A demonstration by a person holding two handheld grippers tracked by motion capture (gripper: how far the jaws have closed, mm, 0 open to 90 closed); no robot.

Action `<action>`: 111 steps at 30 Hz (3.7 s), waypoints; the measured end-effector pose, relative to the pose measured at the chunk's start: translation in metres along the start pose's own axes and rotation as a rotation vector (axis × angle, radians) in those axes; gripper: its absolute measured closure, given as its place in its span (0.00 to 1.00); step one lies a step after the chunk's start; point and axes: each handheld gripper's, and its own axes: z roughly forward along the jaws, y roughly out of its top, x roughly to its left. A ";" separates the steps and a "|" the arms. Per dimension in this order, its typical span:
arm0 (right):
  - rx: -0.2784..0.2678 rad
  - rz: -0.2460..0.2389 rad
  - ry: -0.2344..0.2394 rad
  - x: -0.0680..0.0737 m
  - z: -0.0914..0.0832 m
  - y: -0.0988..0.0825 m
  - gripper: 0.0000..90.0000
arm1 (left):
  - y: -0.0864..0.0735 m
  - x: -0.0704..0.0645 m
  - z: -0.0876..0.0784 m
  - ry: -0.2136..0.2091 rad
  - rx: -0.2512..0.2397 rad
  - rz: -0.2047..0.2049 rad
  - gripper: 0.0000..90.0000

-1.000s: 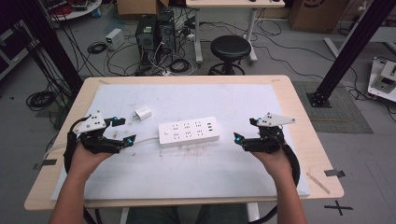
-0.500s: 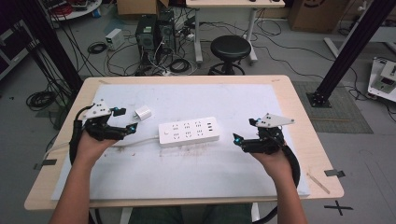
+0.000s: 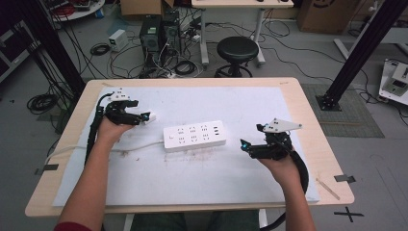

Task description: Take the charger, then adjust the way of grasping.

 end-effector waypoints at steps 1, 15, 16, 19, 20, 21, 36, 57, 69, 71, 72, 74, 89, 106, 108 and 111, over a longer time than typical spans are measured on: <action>0.002 -0.005 0.004 0.000 0.001 0.000 0.20 | -0.004 0.003 0.004 -0.005 0.010 -0.006 0.24; 0.029 -0.022 0.008 0.007 0.008 0.005 0.20 | -0.015 0.012 0.039 -0.037 0.107 0.014 0.24; 0.030 -0.022 0.011 0.007 0.008 0.005 0.20 | -0.015 0.012 0.039 -0.037 0.107 0.014 0.24; 0.033 -0.027 0.008 0.007 0.009 0.006 0.20 | -0.017 0.012 0.042 -0.038 0.131 0.012 0.24; 0.034 -0.020 0.009 0.008 0.009 0.006 0.20 | -0.017 0.012 0.042 -0.038 0.131 0.012 0.25; 0.032 -0.027 0.007 0.008 0.009 0.006 0.20 | -0.018 0.012 0.042 -0.040 0.132 0.012 0.27; 0.024 -0.025 0.006 0.007 0.007 0.006 0.20 | -0.019 0.013 0.042 -0.039 0.146 0.035 0.42; 0.017 -0.031 0.019 0.004 0.001 0.009 0.20 | 0.007 -0.010 -0.001 -0.047 0.055 0.120 0.47; 0.013 -0.024 0.068 0.000 -0.005 0.008 0.20 | 0.012 -0.069 -0.076 -0.110 -0.010 0.154 0.47; 0.018 -0.018 0.065 0.002 -0.005 0.008 0.20 | 0.010 -0.081 -0.085 -0.131 -0.010 0.181 0.47; 0.019 -0.021 0.070 0.003 -0.005 0.008 0.20 | 0.010 -0.085 -0.087 -0.132 -0.008 0.191 0.47; 0.020 -0.020 0.070 0.005 -0.006 0.009 0.20 | 0.008 -0.091 -0.090 -0.147 -0.014 0.196 0.47; 0.030 -0.035 0.146 0.030 -0.001 0.019 0.20 | 0.013 -0.141 -0.083 -0.266 -0.040 0.329 0.47; 0.042 0.102 0.357 0.066 0.027 0.013 0.20 | 0.002 -0.209 -0.059 -0.242 -0.151 0.571 0.47; 0.031 0.137 0.406 0.070 0.032 0.011 0.20 | 0.001 -0.217 -0.055 -0.242 -0.165 0.599 0.47; 0.028 0.173 0.437 0.073 0.035 0.008 0.20 | 0.000 -0.223 -0.052 -0.245 -0.168 0.616 0.47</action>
